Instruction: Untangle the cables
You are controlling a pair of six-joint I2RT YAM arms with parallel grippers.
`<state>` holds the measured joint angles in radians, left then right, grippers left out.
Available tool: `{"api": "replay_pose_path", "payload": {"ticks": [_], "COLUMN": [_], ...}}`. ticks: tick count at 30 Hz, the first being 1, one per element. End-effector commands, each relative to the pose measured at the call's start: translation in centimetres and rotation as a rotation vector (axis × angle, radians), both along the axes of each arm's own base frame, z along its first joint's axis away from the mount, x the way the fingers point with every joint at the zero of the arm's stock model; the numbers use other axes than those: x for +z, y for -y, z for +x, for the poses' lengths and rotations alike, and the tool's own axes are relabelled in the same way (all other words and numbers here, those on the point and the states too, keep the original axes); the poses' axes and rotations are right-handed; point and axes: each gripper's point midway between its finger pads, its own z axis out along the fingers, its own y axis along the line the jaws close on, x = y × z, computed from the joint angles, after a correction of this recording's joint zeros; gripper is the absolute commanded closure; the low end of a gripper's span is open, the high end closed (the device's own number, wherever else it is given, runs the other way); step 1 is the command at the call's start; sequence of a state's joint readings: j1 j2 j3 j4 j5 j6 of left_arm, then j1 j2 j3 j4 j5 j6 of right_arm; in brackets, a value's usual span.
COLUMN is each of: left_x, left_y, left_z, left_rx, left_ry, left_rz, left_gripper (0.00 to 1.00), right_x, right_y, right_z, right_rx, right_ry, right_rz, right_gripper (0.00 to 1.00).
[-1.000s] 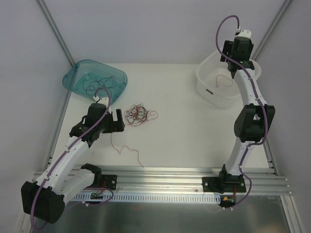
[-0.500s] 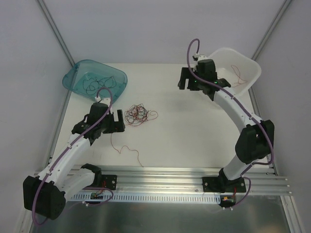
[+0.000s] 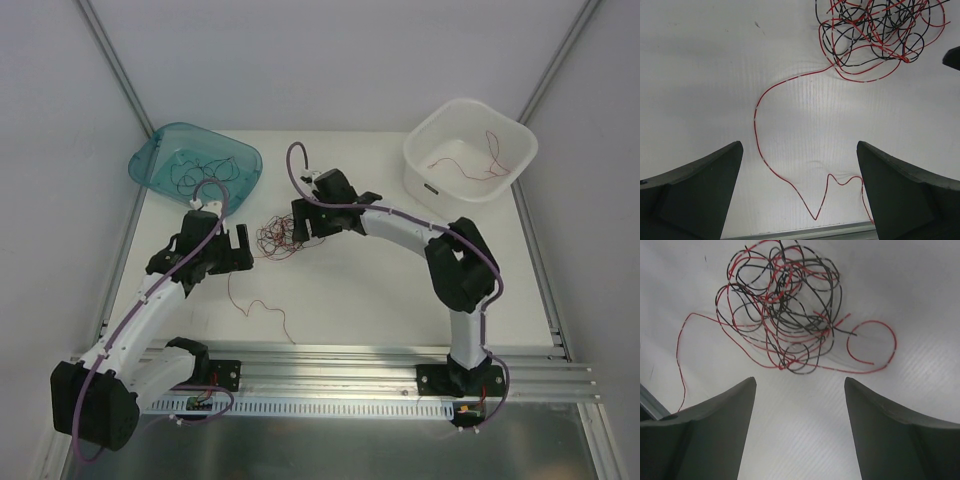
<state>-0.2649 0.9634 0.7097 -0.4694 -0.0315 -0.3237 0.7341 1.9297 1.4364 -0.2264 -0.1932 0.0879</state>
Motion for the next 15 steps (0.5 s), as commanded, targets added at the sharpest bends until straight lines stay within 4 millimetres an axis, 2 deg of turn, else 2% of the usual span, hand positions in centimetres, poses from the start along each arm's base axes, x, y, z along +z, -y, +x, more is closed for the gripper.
{"api": "replay_pose_path", "payload": {"ticks": [1, 2, 3, 4, 6, 7, 12, 13, 15], "left_x": [0.7, 0.7, 0.7, 0.6, 0.6, 0.6, 0.3, 0.3, 0.2], "left_y": [-0.3, -0.3, -0.4, -0.6, -0.1, -0.1, -0.6, -0.3, -0.2], "left_z": [0.4, 0.4, 0.4, 0.5, 0.3, 0.4, 0.8, 0.8, 0.8], "left_rx": [0.021, 0.019, 0.023, 0.035, 0.017, 0.019, 0.053, 0.044, 0.039], "left_ry": [0.001, -0.002, -0.001, -0.006, -0.018, -0.023, -0.053, -0.055, -0.063], "left_rz": [-0.018, -0.023, -0.026, -0.026, -0.059, -0.064, -0.111, -0.126, -0.136], "left_gripper": [0.01, 0.01, 0.01, 0.01, 0.01, 0.01, 0.01, 0.01, 0.01], "right_x": [1.6, 1.8, 0.3, -0.3, -0.2, -1.4, -3.1, -3.6, -3.9], "right_y": [-3.0, -3.6, -3.9, -4.3, -5.2, -5.2, -5.8, -6.1, -6.2], "right_z": [2.8, 3.5, 3.7, 3.8, 4.5, 4.8, 5.4, 5.3, 5.0], "right_rx": [0.019, 0.027, 0.035, 0.046, 0.055, 0.052, 0.052, 0.059, 0.063], "right_ry": [0.078, 0.101, 0.091, 0.092, 0.116, 0.105, 0.090, 0.079, 0.065], "right_rz": [0.076, 0.080, 0.058, 0.050, 0.051, 0.032, 0.012, 0.015, 0.017], "right_gripper": [0.25, 0.24, 0.24, 0.23, 0.21, 0.21, 0.23, 0.27, 0.46]}}
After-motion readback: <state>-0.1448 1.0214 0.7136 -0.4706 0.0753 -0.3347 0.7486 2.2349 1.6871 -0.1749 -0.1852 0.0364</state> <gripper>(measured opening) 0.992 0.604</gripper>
